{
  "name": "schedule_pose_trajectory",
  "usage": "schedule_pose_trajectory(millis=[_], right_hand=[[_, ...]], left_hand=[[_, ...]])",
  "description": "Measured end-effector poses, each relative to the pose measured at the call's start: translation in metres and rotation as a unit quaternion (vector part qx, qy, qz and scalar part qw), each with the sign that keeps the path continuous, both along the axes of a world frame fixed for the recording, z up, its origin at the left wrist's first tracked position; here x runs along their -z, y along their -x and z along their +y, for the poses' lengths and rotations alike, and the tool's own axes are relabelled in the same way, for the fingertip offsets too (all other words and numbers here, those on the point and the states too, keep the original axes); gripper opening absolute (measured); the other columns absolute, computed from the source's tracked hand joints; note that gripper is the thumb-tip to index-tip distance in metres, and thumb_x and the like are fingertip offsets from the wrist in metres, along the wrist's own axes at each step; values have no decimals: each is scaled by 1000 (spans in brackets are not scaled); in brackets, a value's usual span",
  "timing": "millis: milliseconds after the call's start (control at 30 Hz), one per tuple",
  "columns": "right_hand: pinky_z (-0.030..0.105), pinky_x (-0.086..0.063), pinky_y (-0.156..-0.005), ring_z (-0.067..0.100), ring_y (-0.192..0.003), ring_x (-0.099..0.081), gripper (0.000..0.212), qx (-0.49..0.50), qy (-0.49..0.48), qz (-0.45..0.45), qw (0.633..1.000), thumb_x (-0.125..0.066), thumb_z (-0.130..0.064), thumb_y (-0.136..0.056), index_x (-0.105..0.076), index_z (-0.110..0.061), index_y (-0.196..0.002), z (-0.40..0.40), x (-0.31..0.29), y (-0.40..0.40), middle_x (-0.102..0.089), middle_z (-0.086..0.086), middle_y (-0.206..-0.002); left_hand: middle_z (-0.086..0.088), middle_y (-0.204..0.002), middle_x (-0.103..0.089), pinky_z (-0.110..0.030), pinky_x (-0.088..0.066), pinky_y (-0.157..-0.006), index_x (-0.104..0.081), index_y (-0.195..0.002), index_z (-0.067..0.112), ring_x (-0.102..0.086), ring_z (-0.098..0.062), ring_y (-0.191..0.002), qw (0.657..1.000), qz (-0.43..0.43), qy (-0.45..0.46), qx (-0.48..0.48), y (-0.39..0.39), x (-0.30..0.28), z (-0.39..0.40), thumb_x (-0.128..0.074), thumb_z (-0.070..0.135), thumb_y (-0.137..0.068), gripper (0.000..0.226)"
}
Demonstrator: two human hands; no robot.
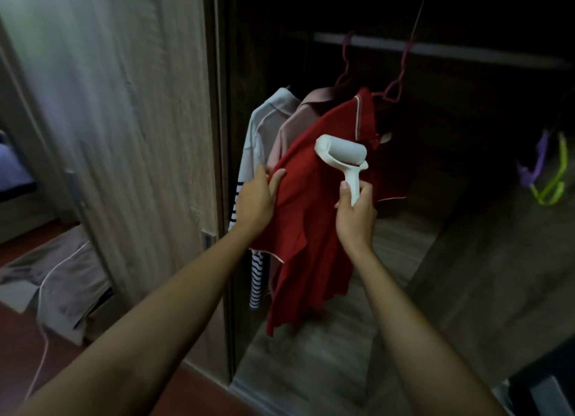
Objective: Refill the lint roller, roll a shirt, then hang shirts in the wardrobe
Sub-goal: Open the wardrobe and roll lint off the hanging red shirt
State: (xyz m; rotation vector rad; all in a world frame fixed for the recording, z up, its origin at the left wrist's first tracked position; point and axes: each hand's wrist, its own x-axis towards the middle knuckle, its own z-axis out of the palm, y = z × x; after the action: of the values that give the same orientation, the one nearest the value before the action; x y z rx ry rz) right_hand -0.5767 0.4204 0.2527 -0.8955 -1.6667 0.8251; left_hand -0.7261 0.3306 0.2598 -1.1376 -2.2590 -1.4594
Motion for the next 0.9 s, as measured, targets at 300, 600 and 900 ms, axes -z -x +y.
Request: schedule_pose_trajectory(millis=[300, 600, 900], right_hand=[[29, -43, -56, 14, -61, -61, 20, -68, 62, -101, 991, -48, -38, -97, -56, -20, -101, -23, 91, -8, -64, -1, -69], [22, -44, -55, 7, -59, -58, 14, -60, 10, 10, 998, -53, -37, -95, -56, -23, -96, 5, 49, -8, -60, -8, -67], [27, -36, -55, 3, -55, -56, 11, -121, 52, -163, 978, -56, -36, -93, -59, -25, -94, -8, 131, -24, -60, -8, -63]], left_hand=[[-16, -83, -69, -42, -48, -65, -65, -97, 8, -64, -35, -79, 995, 77, 55, -15, 8, 18, -3, -36, 48, -98, 49], [-16, -79, -65, -43, -47, -62, -50, -99, 10, -61, -39, -73, 996, 72, 42, -37, -2, 21, 4, -28, 40, -102, 38], [-8, -74, -62, -33, -35, -57, -52, -97, 10, -62, -32, -70, 995, 80, 43, -33, -3, 17, -1, -35, 42, -100, 36]])
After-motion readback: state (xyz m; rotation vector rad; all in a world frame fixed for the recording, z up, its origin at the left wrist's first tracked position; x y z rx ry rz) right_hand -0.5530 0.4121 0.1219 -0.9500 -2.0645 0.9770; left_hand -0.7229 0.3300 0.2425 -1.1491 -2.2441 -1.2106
